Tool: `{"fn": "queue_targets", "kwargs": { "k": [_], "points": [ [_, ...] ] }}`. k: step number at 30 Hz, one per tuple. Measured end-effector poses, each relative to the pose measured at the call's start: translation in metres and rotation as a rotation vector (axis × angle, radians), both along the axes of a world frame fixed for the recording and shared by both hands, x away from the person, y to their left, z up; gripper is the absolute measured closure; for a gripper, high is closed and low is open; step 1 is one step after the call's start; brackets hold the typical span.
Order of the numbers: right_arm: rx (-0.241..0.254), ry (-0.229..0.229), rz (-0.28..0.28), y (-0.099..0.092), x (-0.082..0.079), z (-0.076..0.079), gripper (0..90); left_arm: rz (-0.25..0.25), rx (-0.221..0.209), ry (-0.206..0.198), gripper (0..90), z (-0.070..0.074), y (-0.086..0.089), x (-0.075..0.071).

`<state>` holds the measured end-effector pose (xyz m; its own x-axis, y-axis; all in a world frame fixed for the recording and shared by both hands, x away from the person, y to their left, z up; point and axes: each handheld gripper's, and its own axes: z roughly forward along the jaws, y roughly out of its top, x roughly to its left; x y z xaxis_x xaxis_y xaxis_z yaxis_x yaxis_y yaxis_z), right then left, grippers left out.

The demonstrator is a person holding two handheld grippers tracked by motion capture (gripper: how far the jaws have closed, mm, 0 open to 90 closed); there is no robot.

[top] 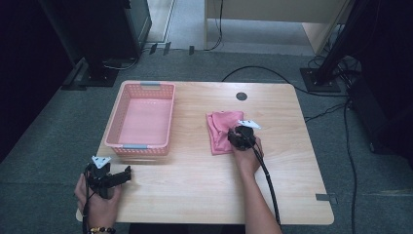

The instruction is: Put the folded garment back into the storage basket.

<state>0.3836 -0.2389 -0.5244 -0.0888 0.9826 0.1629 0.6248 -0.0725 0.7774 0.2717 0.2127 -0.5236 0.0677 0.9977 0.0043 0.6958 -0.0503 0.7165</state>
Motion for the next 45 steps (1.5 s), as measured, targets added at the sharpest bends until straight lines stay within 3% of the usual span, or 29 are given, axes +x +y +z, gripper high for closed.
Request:
{"fn": "queue_targets", "kwargs": {
  "k": [4,7,13,23,29,45],
  "points": [
    [0.002,-0.007,0.009,0.003,-0.003,0.001,74.5,-0.011,0.0,0.0,0.0,0.0,0.0,-0.001],
    [0.056,0.002,-0.011,0.002,-0.004,0.002,76.4,-0.031,0.0,0.0,0.0,0.0,-0.001,-0.001],
    [0.132,-0.027,-0.028,0.004,-0.009,0.009,77.2,-0.033,0.001,0.001,0.0,0.0,-0.001,-0.001],
    [0.093,-0.108,0.002,0.019,-0.012,0.044,77.2,-0.033,-0.001,0.001,0.0,0.0,-0.001,-0.001],
    [0.11,-0.113,-0.006,0.023,-0.011,0.056,77.1,-0.033,-0.001,0.0,0.0,0.0,-0.001,-0.001],
    [0.075,-0.162,0.028,0.053,-0.007,0.098,76.9,-0.034,0.0,0.002,0.0,0.0,0.0,-0.001]
  ]
}}
